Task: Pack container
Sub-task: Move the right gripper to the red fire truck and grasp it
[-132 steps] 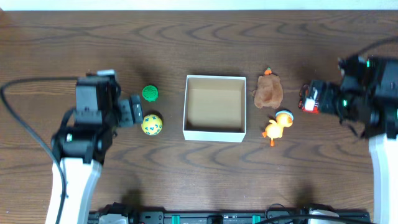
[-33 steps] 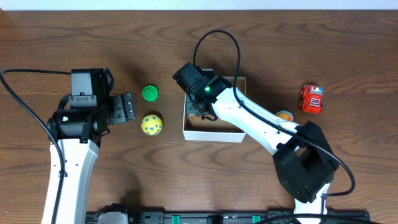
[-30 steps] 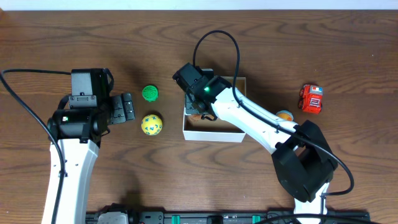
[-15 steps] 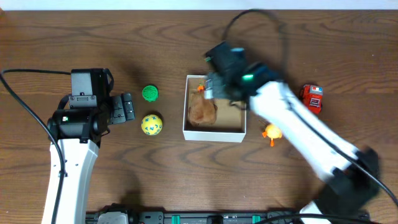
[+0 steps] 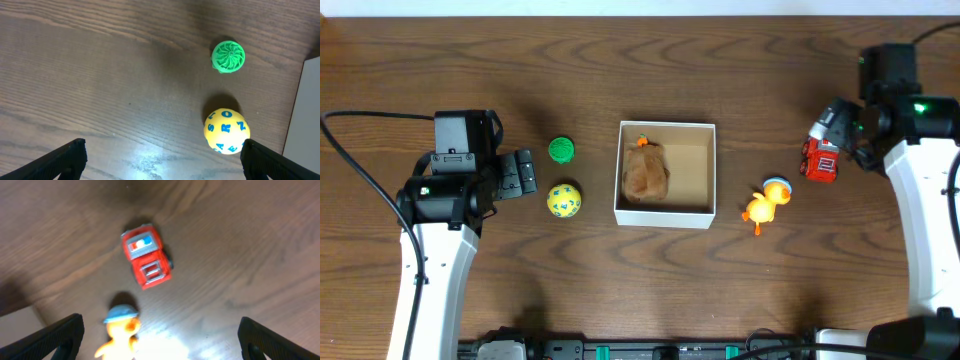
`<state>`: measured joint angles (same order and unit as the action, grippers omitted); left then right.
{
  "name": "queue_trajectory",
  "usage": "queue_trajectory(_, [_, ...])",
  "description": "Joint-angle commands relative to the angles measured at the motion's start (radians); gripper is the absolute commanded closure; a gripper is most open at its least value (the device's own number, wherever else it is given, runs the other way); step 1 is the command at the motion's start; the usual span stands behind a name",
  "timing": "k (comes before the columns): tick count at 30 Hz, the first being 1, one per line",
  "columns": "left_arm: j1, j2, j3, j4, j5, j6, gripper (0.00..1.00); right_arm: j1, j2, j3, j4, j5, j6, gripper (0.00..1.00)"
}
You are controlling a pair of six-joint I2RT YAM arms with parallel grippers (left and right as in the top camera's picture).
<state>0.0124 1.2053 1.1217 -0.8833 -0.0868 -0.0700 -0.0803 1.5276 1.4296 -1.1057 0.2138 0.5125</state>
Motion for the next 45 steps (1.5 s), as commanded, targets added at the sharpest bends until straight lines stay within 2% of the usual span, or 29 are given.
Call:
queue_trajectory(1, [0.004,0.001,0.021,-0.002,-0.015,0.017,0.02,-0.051,0.013,-0.113,0.064,-0.089,-0.110,0.01])
queue_trajectory(9, [0.004,0.001,0.021,-0.002,-0.015,0.017,0.02,-0.100,0.014,-0.393,0.415,-0.138,-0.149,0.01])
queue_trajectory(18, [0.004,0.001,0.021,-0.002,-0.015,0.017,0.02,-0.100,0.092,-0.438,0.552,-0.204,-0.162,0.01])
queue_trajectory(22, [0.004,0.001,0.021,-0.002,-0.015,0.017,0.02,-0.100,0.158,-0.397,0.527,-0.235,-0.163,0.01])
queue_trajectory(26, [0.004,0.001,0.021,-0.002,-0.015,0.017,0.02,-0.098,0.219,-0.274,0.383,-0.271,-0.201,0.05])
queue_trajectory(31, [0.004,0.001,0.021,-0.002,-0.015,0.017,0.02,-0.097,0.238,-0.090,0.200,-0.244,-0.215,0.01])
queue_trajectory(35, [0.004,0.001,0.021,-0.002,-0.015,0.017,0.02,-0.097,0.238,-0.001,0.116,-0.204,-0.240,0.01])
queue_trajectory(39, [0.004,0.001,0.021,-0.002,-0.015,0.017,0.02,-0.099,0.251,0.011,0.087,-0.202,-0.251,0.01])
queue_trajectory(45, [0.004,0.001,0.021,-0.002,-0.015,0.017,0.02,-0.117,0.367,0.011,0.082,-0.203,-0.256,0.01])
